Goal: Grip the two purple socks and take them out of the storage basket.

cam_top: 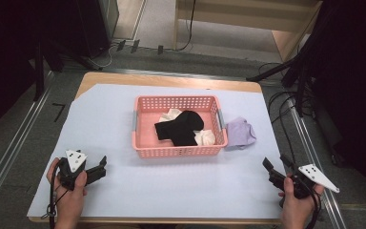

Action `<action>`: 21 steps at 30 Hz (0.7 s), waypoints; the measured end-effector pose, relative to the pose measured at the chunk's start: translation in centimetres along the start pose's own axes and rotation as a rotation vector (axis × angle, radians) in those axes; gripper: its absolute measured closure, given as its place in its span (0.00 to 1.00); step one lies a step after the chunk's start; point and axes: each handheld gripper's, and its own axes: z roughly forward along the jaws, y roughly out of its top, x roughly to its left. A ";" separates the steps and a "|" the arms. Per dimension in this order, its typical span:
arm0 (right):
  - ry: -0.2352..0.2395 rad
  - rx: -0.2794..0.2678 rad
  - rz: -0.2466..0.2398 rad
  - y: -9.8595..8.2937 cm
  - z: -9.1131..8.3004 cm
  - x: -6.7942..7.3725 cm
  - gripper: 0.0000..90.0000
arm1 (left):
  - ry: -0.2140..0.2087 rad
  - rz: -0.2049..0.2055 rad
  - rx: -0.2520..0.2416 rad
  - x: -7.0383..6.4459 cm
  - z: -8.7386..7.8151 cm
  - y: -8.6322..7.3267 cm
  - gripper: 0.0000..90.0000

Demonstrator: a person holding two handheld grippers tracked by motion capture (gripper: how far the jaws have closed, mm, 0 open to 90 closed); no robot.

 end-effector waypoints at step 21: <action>-0.028 0.036 0.025 -2.3 -1.2 -0.7 0.31 | -0.010 -0.001 0.005 0.1 0.0 0.0 0.16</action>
